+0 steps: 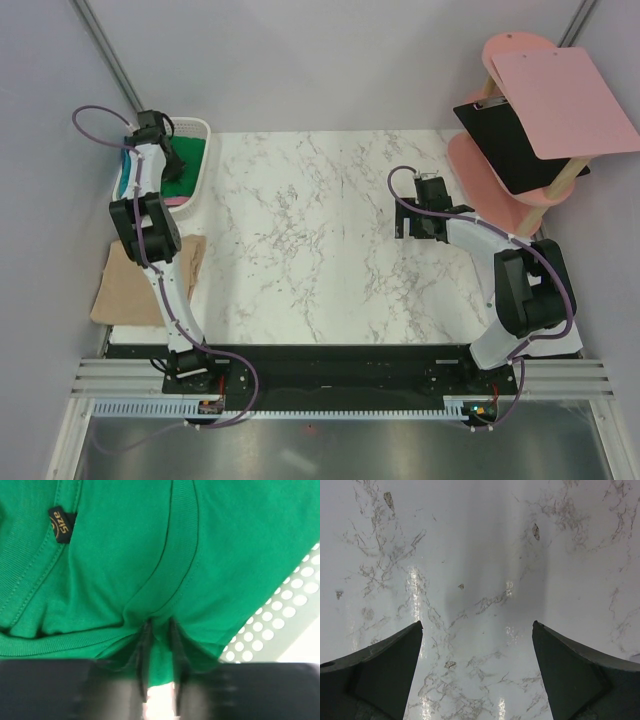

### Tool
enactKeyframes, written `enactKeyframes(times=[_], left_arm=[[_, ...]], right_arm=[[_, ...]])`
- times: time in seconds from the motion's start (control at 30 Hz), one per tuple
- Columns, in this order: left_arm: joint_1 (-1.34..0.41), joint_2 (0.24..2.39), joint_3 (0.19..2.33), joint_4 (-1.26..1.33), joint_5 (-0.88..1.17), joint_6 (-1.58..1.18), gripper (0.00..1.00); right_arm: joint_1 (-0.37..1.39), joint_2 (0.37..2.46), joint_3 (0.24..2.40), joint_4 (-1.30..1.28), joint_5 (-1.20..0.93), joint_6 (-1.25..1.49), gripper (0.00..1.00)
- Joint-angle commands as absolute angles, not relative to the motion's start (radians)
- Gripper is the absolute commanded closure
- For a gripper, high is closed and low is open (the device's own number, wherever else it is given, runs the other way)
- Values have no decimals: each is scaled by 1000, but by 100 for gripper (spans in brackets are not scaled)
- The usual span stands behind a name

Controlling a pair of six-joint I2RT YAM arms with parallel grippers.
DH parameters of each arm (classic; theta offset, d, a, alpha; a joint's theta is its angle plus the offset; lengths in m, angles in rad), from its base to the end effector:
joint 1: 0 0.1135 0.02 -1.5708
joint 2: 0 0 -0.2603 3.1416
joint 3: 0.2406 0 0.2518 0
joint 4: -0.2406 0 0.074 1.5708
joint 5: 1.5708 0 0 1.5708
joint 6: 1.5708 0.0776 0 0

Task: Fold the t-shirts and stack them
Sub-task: Grab crumpled tshirt from bin with the left arm, then move the tshirt to the center of the board

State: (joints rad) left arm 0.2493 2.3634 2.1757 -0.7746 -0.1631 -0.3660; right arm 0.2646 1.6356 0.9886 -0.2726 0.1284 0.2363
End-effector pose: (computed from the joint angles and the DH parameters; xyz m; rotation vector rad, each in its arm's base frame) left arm 0.5230 0.1462 0.1860 -0.8250 2.3829 0.1595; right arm 0.3497 0.0845 0.1536 0.0187 2.4804 0.0530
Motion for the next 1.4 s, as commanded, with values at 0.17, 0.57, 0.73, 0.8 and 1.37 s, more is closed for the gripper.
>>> enactKeyframes(times=[0.17,0.57,0.73,0.8,1.37], left_arm=[[253,2316,2212,-781,-137,-382,98],[230,1921,2252,-764,176,-407,98],[103,1789,2149,-753,253,-350,98],[11,1732,2071,-756,242,-313,98],[-571,1513,1674,-638,28,-370,98]], right_arm=[[264,1640,963,-242,123,242,2],[262,1606,942,-225,117,255,2],[261,1560,943,-229,121,262,2],[262,1537,946,-236,133,262,2],[261,1289,893,-296,252,273,2]])
